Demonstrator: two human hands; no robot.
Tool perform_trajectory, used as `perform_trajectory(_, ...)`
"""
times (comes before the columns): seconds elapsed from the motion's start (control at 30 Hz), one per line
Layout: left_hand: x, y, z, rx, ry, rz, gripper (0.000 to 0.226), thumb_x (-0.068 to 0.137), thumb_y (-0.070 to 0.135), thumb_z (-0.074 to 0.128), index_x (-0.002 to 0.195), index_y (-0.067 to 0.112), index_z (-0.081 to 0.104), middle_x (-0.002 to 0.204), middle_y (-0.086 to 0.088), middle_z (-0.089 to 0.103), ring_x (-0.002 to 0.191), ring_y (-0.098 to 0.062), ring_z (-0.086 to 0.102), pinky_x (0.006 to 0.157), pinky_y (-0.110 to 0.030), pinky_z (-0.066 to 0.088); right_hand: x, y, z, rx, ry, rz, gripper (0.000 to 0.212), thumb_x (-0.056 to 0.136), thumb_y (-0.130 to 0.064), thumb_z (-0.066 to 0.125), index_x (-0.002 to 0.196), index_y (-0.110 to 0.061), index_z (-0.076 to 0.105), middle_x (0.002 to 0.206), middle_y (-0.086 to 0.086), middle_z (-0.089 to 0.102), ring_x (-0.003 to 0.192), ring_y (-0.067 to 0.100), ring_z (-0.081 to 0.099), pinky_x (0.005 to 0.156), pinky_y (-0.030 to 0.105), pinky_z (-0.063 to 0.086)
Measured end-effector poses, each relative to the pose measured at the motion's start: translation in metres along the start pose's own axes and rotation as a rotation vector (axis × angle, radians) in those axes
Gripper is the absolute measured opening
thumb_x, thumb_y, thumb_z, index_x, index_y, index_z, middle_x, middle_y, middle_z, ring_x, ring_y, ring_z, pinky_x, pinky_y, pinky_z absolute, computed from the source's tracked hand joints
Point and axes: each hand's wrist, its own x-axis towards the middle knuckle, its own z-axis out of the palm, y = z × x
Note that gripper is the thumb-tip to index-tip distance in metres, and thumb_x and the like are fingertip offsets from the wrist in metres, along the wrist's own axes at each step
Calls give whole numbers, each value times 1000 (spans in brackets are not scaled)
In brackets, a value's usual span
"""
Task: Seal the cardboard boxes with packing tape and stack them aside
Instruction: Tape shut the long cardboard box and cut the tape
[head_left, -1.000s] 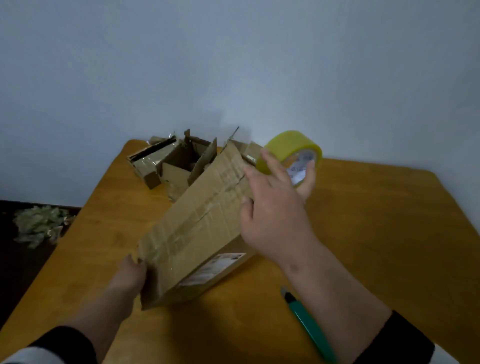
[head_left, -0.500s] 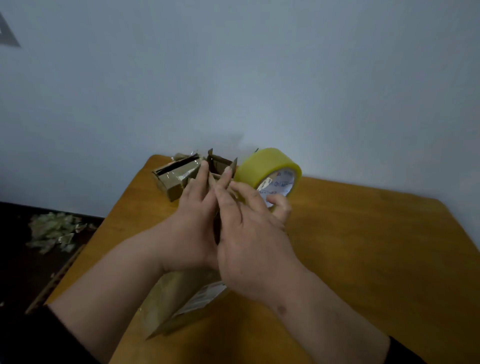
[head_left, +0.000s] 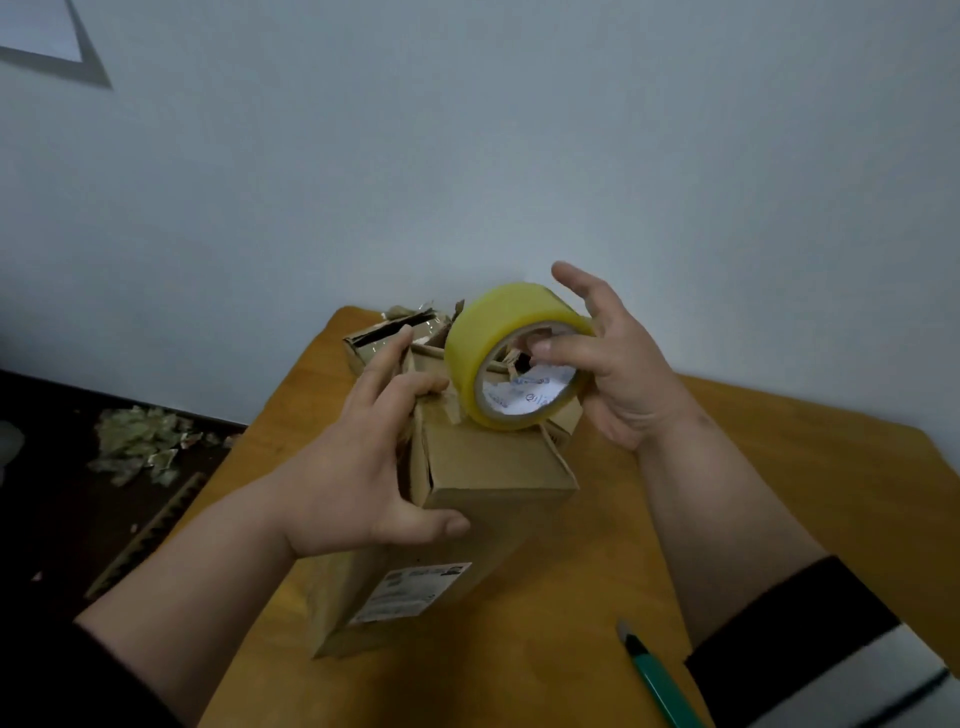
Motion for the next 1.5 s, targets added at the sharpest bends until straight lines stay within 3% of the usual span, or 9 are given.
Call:
perform_trajectory(0.13,-13,-14,-14,-39,12,-9,106,51,74,78,140,46,27,156,26,-16,144,8,4,110,-37,39,7,9,9,-309,-75,-147,42,70,-9,71,104,-33,66,82,0,65,80,16,65,74,27,52)
perform_trajectory(0.23,-31,-30,-26,-54,72,-32,104,52,72,76,139,43,28,156,23,-9,140,15,7,102,-7,34,16,-4,-4,-749,-43,-288,49,73,-14,68,101,-53,58,93,-26,64,86,-5,61,68,5,42)
perform_trajectory(0.33,-46,-40,-35,-87,91,-65,103,54,67,77,140,40,27,156,23,-7,135,23,5,94,5,29,18,7,-20,-1056,-71,-188,52,80,0,67,114,-37,61,112,-15,63,102,7,59,78,10,41)
perform_trajectory(0.6,-74,-51,-58,-56,56,-161,111,52,76,72,145,51,17,156,31,-20,144,11,-11,111,-17,23,22,58,-4,-847,-102,-65,52,83,-1,67,123,-33,62,123,-7,60,103,10,57,75,15,40)
perform_trajectory(0.77,-82,-43,-87,577,-155,-299,127,36,106,33,139,59,-22,147,27,-43,138,-5,-40,116,-47,-6,13,84,25,-923,-306,-122,53,85,2,63,128,-30,59,124,-7,58,110,6,50,85,12,37)
perform_trajectory(0.9,-59,-8,-83,783,-125,-181,130,36,108,17,140,50,-33,150,21,-41,139,-10,-39,113,-62,-4,12,96,47,-974,-353,-194,53,83,-11,57,134,-23,56,119,-7,55,107,7,49,85,10,35)
perform_trajectory(1.03,-16,5,-60,704,-376,-300,135,34,105,36,133,54,-41,146,18,-47,135,-20,-46,108,-72,-13,14,98,58,-964,-402,-213,55,78,-26,53,133,-26,54,115,-12,52,106,6,51,86,17,41)
perform_trajectory(1.27,-9,-4,-57,708,-487,-325,124,38,104,32,139,58,-22,152,19,-38,144,-19,-29,115,-60,-7,-5,145,31,-147,-199,482,51,73,1,76,119,-13,61,107,6,71,105,27,66,85,32,52)
perform_trajectory(1.5,19,9,-54,753,-646,-256,117,40,100,40,138,45,9,152,27,-23,146,-25,-26,109,-74,-8,-18,165,47,170,-20,623,48,59,-4,64,107,-8,67,104,10,72,104,32,65,77,39,55)
